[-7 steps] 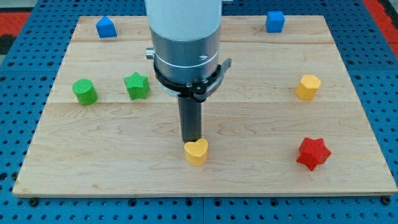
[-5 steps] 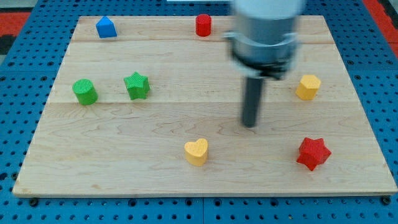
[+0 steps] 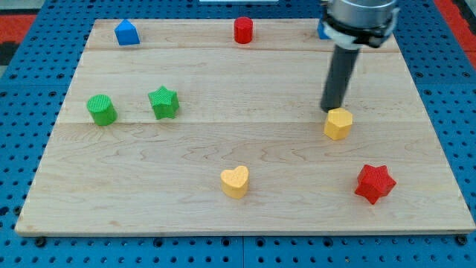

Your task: Move the yellow hexagon to the bottom left of the board

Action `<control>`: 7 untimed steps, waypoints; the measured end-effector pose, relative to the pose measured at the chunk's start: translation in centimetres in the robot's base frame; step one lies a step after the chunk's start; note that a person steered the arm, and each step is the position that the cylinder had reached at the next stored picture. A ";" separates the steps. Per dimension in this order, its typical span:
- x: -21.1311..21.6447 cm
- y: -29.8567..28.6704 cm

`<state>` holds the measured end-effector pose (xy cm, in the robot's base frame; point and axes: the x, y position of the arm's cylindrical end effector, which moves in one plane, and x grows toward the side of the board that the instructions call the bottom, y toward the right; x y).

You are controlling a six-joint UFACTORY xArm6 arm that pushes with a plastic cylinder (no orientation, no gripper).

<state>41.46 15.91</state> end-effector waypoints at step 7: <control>6.1 1.4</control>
<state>47.56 17.32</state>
